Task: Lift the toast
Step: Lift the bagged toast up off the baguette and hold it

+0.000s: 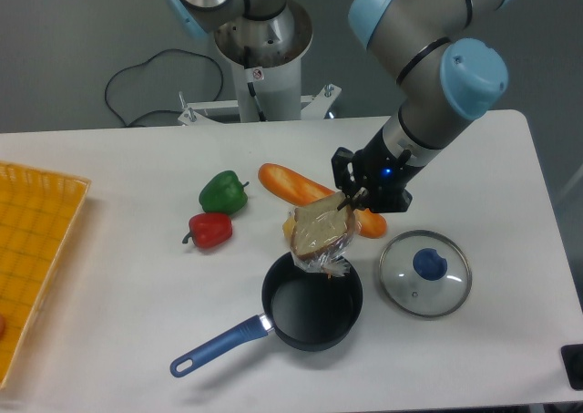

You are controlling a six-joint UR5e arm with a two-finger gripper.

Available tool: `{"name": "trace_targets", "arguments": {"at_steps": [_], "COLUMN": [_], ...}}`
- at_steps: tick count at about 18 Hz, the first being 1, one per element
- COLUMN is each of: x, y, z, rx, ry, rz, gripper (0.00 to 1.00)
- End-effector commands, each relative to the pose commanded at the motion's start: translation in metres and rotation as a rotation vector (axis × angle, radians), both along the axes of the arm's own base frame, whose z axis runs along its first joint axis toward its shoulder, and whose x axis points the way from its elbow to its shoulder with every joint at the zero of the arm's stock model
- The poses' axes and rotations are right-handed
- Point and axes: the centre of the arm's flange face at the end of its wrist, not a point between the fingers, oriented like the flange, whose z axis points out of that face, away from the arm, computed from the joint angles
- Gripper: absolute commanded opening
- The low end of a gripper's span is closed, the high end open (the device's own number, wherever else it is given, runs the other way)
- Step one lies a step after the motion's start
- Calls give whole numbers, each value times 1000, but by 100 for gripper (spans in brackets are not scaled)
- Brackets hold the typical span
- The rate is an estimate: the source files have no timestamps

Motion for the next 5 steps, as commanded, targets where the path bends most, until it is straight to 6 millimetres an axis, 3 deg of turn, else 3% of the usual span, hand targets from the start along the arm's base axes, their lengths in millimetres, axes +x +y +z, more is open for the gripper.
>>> {"name": "trace_targets", "arguments": {"at_steps": [5], "x": [1], "y": [-1], "z": [-2], "rx": [0], "ry": [-4], "rz": [-6], "gripper": [12]}}
